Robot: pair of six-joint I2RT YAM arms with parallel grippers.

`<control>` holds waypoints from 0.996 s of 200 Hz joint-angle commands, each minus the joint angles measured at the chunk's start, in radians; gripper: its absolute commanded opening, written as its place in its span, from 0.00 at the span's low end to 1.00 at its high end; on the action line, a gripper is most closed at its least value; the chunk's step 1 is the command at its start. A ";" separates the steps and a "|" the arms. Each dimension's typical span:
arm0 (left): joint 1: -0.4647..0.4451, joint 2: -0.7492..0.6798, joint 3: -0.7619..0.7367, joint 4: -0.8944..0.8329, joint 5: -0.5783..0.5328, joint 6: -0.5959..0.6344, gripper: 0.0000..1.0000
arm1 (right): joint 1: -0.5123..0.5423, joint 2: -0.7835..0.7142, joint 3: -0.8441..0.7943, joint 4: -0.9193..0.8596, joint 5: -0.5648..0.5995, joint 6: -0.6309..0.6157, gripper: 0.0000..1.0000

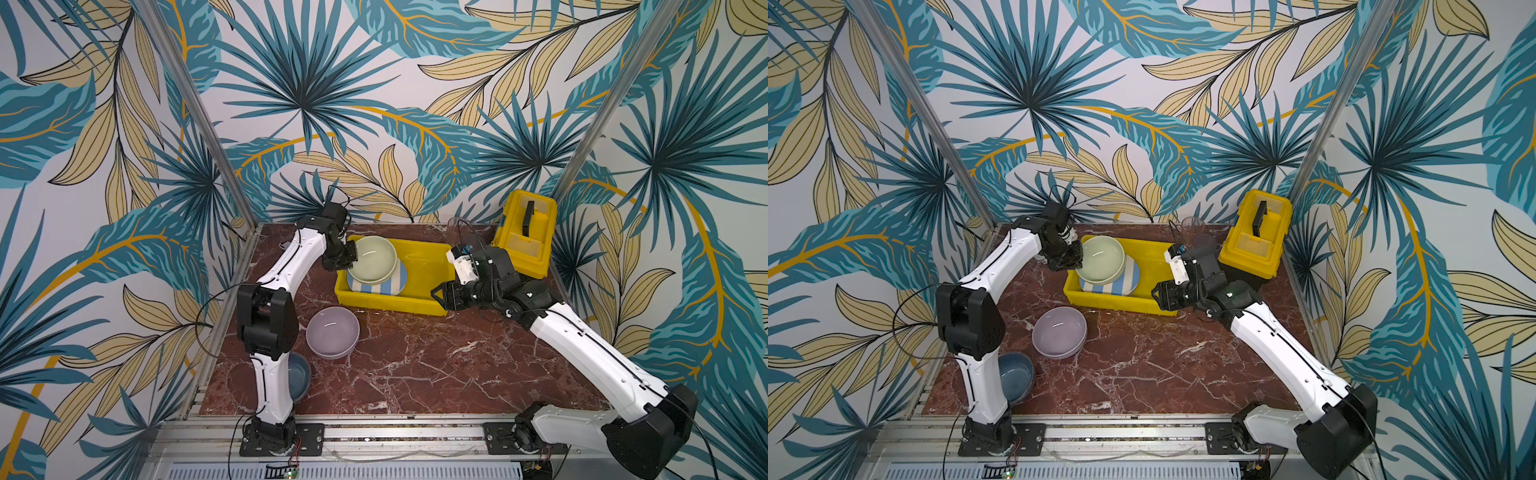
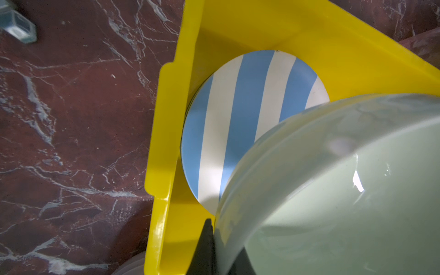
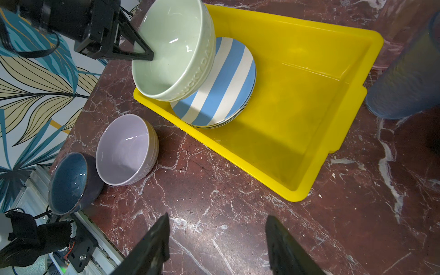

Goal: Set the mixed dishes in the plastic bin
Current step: 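Carry the green bowl with the left gripper over the bin, then lower the green bowl onto the striped plates and open the left gripper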

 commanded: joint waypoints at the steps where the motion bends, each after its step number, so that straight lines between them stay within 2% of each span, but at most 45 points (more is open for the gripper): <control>1: -0.010 0.012 0.066 0.056 0.010 -0.019 0.00 | -0.002 -0.019 -0.020 0.011 -0.013 0.009 0.66; 105: -0.013 0.109 0.152 0.055 -0.014 -0.017 0.00 | -0.002 -0.015 -0.045 0.049 -0.032 0.046 0.66; 165: -0.018 0.121 0.156 0.053 -0.032 0.011 0.06 | -0.001 -0.016 -0.056 0.063 -0.035 0.054 0.66; 199: -0.023 0.120 0.142 0.050 -0.037 0.019 0.07 | -0.002 -0.013 -0.056 0.069 -0.041 0.056 0.66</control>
